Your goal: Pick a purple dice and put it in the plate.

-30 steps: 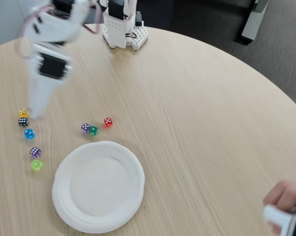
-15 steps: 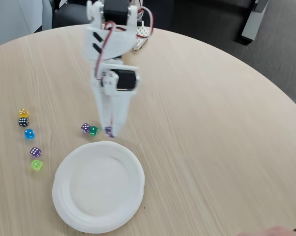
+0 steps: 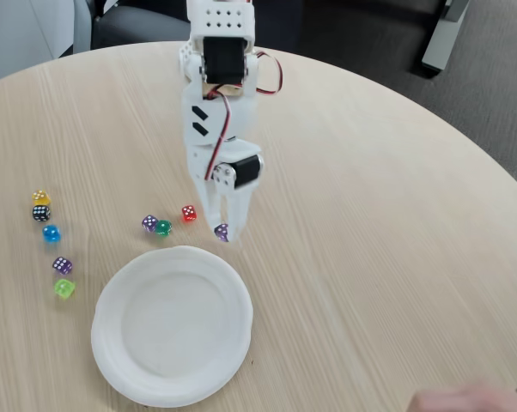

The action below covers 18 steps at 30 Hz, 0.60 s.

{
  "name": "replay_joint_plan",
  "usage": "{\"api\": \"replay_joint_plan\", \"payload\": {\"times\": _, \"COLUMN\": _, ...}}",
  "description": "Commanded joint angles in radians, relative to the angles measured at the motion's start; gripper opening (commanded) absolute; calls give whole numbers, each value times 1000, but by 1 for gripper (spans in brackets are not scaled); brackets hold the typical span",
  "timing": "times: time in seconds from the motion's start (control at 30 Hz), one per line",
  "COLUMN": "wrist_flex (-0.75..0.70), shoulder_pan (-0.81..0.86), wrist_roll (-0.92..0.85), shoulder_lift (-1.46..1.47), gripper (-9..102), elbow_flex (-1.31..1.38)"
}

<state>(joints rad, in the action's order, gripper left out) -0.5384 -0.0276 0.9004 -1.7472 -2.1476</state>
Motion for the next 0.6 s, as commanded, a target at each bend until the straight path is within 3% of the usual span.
{"api": "replay_joint_plan", "payload": {"times": 0.0, "wrist_flex": 14, "shoulder_pan": 12, "wrist_roll": -34, "shoulder_lift": -5, "gripper": 0, "elbow_flex": 5}}
{"api": "replay_joint_plan", "payload": {"times": 0.57, "wrist_flex": 21, "shoulder_pan": 192, "wrist_roll": -362, "shoulder_lift": 66, "gripper": 0, "elbow_flex": 18}}
